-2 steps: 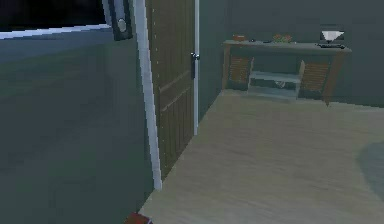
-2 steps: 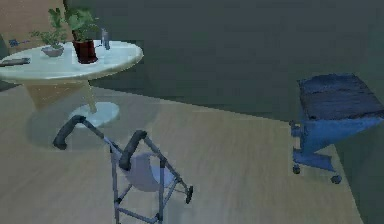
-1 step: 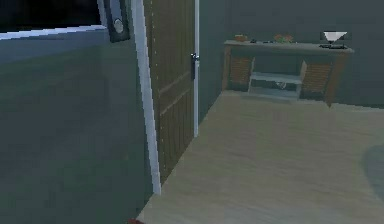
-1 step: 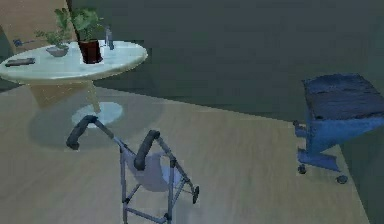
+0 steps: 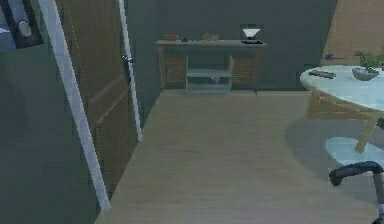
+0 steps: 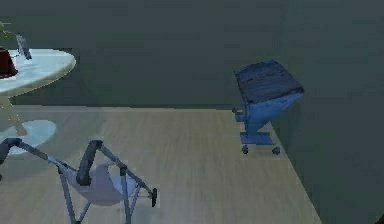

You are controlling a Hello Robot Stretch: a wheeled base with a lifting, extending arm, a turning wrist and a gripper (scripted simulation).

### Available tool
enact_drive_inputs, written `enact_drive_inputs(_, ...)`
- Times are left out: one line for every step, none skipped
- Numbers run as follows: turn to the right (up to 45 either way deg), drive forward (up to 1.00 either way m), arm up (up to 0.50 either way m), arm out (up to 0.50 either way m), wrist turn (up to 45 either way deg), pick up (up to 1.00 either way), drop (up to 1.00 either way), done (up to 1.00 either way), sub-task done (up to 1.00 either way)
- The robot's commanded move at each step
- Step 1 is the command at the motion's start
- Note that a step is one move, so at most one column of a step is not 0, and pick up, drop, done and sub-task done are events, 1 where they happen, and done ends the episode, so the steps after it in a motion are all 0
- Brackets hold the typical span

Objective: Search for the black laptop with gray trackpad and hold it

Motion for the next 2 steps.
enact_drive_inputs(0.0,0.75,0.0,0.0,0.0,0.0,0.0,0.0,0.0)
enact_drive_inputs(9.0,0.0,0.0,0.0,0.0,0.0,0.0,0.0,0.0)
